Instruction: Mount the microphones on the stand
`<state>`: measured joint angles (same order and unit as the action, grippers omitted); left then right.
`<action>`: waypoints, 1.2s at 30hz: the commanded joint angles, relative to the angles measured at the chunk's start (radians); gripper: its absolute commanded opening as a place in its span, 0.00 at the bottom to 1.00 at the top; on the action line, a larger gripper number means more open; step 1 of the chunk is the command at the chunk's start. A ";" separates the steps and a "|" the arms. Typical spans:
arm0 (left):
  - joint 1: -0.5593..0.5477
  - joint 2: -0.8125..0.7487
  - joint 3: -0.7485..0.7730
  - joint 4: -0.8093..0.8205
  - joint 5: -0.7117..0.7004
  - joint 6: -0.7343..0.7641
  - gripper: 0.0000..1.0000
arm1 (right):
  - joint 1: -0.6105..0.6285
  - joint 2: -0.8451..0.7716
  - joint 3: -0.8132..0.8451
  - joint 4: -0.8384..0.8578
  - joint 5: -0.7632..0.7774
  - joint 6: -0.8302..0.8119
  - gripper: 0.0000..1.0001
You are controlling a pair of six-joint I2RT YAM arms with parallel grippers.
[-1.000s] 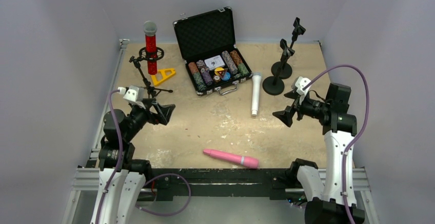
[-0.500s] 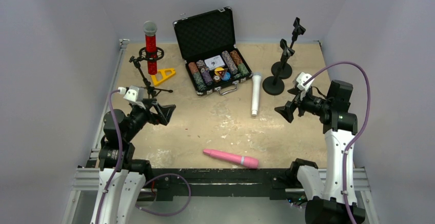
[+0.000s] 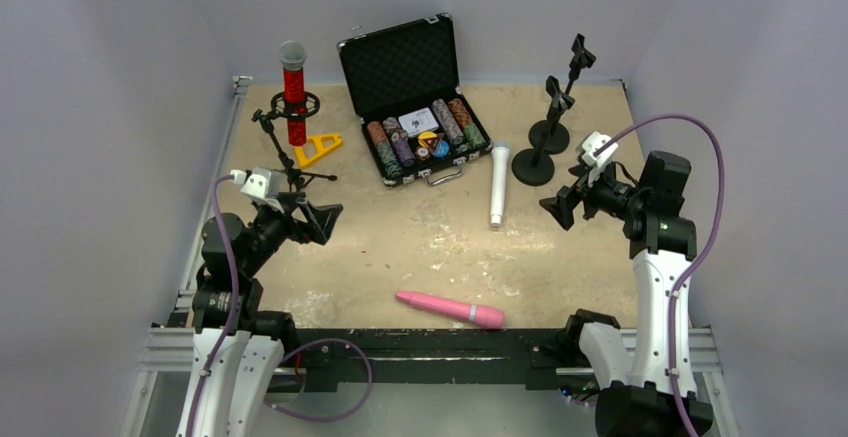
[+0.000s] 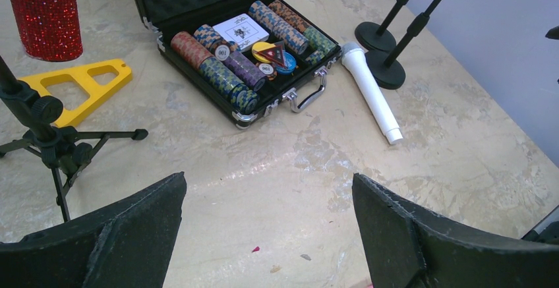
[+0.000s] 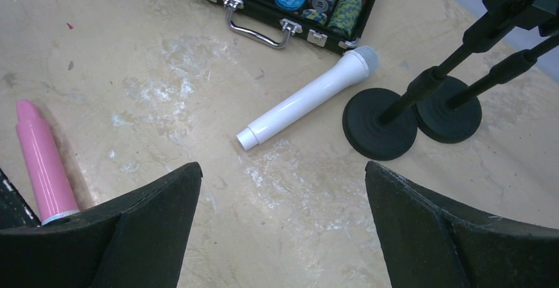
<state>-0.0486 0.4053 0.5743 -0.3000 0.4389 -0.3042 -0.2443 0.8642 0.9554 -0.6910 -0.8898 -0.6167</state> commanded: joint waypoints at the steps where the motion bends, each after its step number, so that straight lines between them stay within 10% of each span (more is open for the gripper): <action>1: -0.007 -0.007 0.001 0.042 0.014 -0.015 0.99 | -0.006 0.002 0.019 0.076 0.048 0.063 0.98; 36: -0.007 0.004 0.002 0.043 0.024 -0.010 0.99 | 0.148 0.318 0.321 0.413 0.405 0.575 0.91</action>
<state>-0.0486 0.4011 0.5743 -0.3000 0.4442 -0.3046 -0.1810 1.1606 1.1793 -0.3134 -0.6159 -0.0746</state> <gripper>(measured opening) 0.993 0.908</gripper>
